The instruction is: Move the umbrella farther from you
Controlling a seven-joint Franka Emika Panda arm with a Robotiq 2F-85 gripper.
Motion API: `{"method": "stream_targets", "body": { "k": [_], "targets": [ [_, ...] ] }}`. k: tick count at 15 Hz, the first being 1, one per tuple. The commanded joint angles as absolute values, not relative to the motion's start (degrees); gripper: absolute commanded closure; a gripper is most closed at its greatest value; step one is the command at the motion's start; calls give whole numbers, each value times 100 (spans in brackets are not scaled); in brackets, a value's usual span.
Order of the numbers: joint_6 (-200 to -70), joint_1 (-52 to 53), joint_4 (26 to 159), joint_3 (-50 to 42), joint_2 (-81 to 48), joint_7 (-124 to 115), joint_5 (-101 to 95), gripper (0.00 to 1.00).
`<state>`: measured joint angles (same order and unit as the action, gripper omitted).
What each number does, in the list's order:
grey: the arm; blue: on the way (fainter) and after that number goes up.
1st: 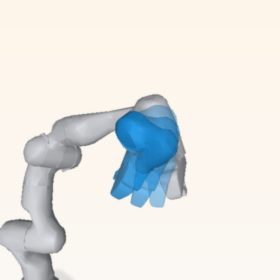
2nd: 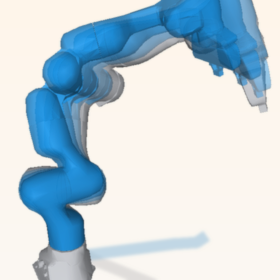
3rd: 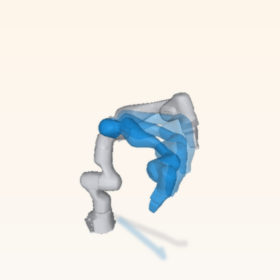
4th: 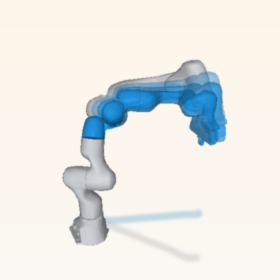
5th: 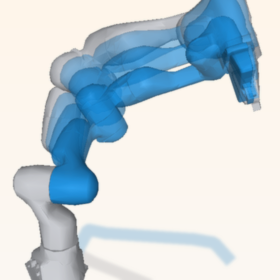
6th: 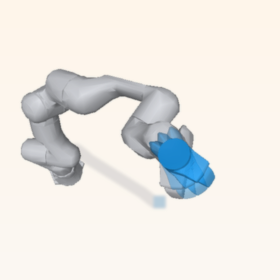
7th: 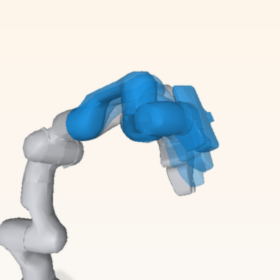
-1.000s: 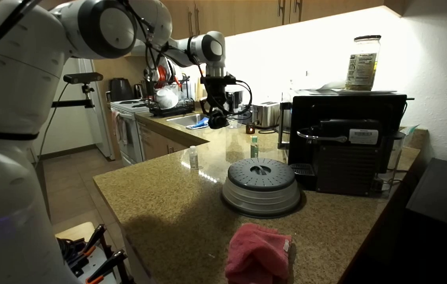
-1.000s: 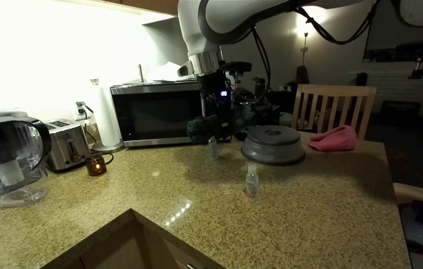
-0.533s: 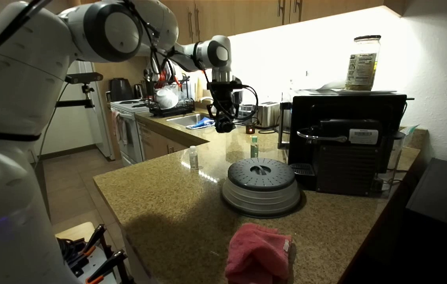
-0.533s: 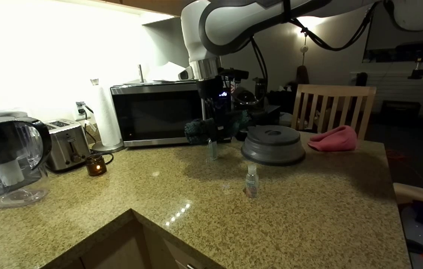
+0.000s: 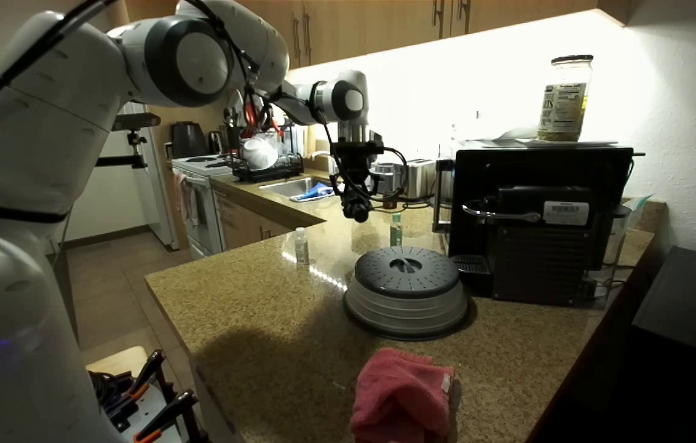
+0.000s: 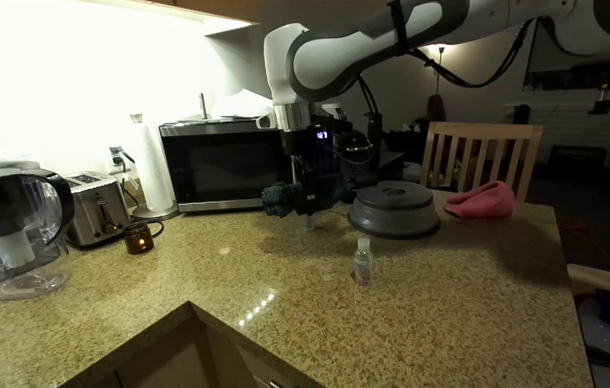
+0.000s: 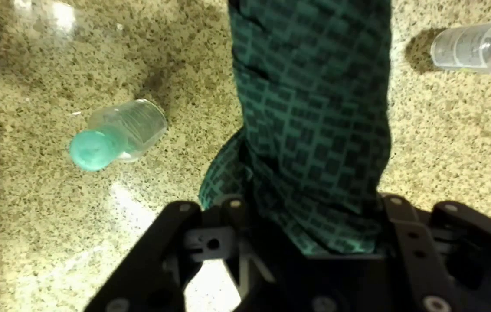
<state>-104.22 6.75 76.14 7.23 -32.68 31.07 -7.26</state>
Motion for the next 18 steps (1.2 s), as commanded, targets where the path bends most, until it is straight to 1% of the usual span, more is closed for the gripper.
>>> {"method": "stream_targets", "body": {
  "k": [1,7,18],
  "targets": [
    [-10414,529,7741,853,-3307,3179,-498,80],
    [-10394,473,7704,896,-3528,3207,-322,80],
    [-10571,537,7959,938,-3498,3251,-431,80]
  ]
}}
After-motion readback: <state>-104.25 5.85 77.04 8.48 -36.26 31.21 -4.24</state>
